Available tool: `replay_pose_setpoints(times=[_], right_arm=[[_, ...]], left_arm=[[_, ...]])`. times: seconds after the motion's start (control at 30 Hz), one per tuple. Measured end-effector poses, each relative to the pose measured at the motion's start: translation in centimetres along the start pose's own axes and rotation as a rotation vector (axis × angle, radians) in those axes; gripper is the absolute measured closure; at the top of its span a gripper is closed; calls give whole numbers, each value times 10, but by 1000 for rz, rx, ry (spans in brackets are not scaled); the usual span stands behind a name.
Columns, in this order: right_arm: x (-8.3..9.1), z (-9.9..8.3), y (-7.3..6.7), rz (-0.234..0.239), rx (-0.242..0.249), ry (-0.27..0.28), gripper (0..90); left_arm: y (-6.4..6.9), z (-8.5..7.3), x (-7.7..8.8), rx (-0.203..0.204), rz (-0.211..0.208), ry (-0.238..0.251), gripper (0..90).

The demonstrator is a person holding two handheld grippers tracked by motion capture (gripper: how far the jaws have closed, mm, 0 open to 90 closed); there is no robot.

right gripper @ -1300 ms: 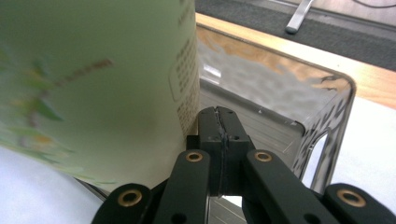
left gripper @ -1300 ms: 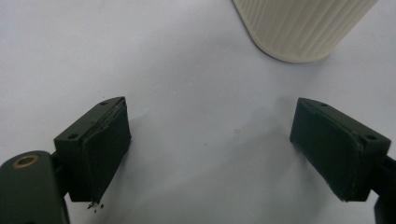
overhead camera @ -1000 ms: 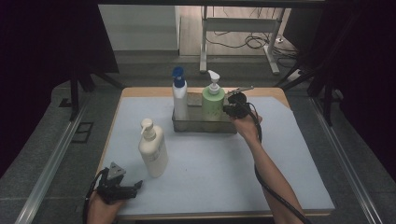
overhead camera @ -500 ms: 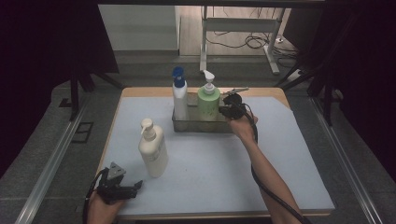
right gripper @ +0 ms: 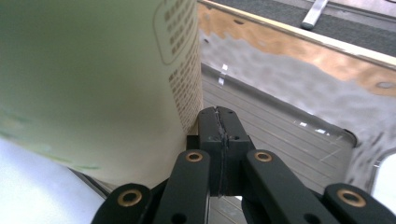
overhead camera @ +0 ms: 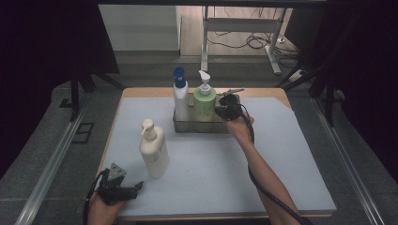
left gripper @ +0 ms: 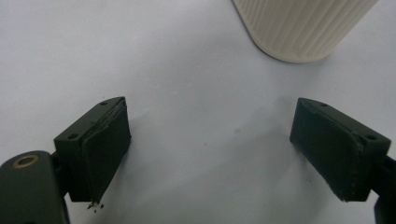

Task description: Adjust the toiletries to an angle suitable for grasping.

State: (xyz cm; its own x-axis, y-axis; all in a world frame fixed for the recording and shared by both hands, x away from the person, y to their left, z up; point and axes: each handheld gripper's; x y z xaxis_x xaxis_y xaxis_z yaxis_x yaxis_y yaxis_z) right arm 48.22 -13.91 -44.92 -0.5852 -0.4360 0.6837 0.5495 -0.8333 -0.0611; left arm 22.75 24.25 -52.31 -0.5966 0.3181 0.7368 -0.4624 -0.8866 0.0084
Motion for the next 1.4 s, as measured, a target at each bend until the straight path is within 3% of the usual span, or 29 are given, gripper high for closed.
replay_pose_setpoints(times=[0.4, 0.73, 1.1, 1.4], right_arm=[[-7, 1, -12, 8, 18, -4, 895], [-7, 1, -13, 10, 5, -1, 895], [-11, -5, -14, 0, 24, -21, 894], [3, -3, -10, 10, 37, 9, 776]], left_arm=[[0, 0, 0, 0, 0, 0, 123], [0, 0, 0, 0, 0, 0, 122], [0, 0, 0, 0, 0, 0, 123], [0, 0, 0, -1, 1, 0, 123]])
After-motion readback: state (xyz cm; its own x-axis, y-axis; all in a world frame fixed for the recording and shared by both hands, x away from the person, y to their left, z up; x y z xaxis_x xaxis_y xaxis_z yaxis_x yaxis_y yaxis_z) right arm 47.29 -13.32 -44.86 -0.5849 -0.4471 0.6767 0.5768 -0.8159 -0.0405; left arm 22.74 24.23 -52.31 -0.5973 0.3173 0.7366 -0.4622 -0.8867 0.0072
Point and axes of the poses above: each handheld gripper's, and its own axes: x roughly backward along the jaws, z roughly out of its top, y roughly to its right, and after that the axes turned 1 degree about z, right-handed
